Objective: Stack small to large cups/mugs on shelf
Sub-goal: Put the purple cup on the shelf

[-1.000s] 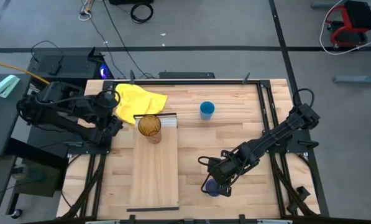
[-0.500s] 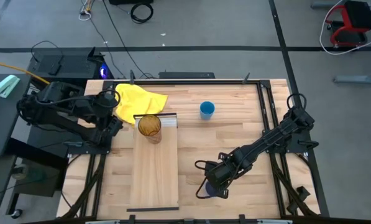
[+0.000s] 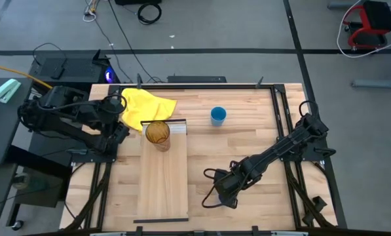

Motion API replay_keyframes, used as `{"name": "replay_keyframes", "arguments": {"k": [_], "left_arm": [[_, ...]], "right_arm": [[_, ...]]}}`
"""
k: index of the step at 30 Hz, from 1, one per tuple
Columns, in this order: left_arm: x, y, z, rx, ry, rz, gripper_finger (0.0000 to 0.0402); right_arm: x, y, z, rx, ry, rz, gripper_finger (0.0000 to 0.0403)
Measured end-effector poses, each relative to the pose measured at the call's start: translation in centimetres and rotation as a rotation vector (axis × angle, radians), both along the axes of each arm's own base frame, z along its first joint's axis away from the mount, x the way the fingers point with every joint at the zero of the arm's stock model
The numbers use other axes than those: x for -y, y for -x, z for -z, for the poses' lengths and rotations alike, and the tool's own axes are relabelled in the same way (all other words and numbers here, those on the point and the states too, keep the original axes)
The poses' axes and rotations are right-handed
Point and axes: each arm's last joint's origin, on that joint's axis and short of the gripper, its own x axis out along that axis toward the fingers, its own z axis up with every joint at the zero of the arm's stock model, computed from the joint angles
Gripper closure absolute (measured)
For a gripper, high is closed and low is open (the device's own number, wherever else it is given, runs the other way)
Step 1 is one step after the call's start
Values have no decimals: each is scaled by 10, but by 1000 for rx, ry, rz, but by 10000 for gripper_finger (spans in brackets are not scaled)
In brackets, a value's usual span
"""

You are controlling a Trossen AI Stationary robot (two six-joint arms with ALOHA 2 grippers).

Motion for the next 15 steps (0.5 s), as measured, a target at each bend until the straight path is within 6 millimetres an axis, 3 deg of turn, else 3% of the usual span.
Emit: {"name": "replay_keyframes", "arguments": {"k": [4,9,15], "left_arm": [[0,0,0,0,0,1,342],[0,0,0,0,-1,2,342],[0,0,0,0,-1,2,352]], "right_arm": [[3,-2,0,5,3,7,393],[10,-5,-2,7,10,17,390],[28,-14,-26,-8,49,-25,396]]}}
